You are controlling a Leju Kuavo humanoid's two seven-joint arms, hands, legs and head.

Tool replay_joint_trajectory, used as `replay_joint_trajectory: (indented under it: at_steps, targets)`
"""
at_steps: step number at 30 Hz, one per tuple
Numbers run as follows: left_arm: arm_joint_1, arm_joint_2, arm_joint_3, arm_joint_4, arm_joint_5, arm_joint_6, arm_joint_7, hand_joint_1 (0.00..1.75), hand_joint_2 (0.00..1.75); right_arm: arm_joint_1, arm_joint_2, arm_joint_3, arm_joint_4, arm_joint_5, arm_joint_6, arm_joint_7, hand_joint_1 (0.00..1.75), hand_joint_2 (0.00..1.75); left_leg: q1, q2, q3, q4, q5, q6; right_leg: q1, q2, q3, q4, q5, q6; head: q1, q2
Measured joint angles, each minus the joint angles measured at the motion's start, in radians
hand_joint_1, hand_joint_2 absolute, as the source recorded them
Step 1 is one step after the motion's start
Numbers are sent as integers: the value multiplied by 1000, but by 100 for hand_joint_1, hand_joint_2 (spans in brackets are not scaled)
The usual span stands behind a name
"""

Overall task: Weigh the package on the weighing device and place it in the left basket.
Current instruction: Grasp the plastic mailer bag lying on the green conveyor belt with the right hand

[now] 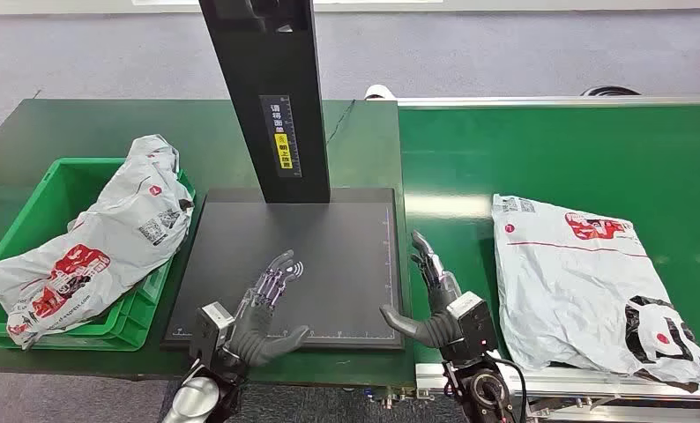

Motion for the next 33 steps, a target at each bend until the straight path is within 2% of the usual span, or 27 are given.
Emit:
replay_joint_trajectory:
  at_steps: [2, 6, 8, 25, 27, 30, 33]
  targets:
    - [2, 0, 0, -1, 0, 1, 0, 0, 175, 0, -1, -2, -2, 27, -37, 3, 0, 175, 0, 0, 0, 0, 0, 0, 0, 0, 0, 0, 0, 0, 0, 0]
    - [11, 1, 1, -8, 0, 1, 2, 0, 175, -4, -9, -19, -21, 150, -193, 38, 0, 175, 0, 0, 0, 0, 0, 0, 0, 0, 0, 0, 0, 0, 0, 0]
    - [13, 2, 2, -11, 0, 1, 5, 0, 175, -9, -15, -33, -34, 185, -232, 53, 0, 175, 0, 0, 0, 0, 0, 0, 0, 0, 0, 0, 0, 0, 0, 0]
    - [21, 2, 5, -24, 0, 1, 7, 0, 175, -15, -26, -57, -58, 221, -265, 71, 0, 175, 0, 0, 0, 0, 0, 0, 0, 0, 0, 0, 0, 0, 0, 0]
    - [22, 2, 5, -27, 0, 1, 10, 0, 175, -17, -28, -64, -59, 282, -328, 106, 0, 175, 0, 0, 0, 0, 0, 0, 0, 0, 0, 0, 0, 0, 0, 0]
    - [23, 2, 7, -34, 0, 1, 22, 0, 175, -30, -45, -99, -62, 429, -427, 209, 0, 175, 0, 0, 0, 0, 0, 0, 0, 0, 0, 0, 0, 0, 0, 0]
    - [24, 2, 13, -44, 0, 0, 31, 0, 175, -53, -72, -159, -58, 560, -457, 306, 0, 175, 0, 0, 0, 0, 0, 0, -1, 0, 0, 0, 0, 0, 0, 0]
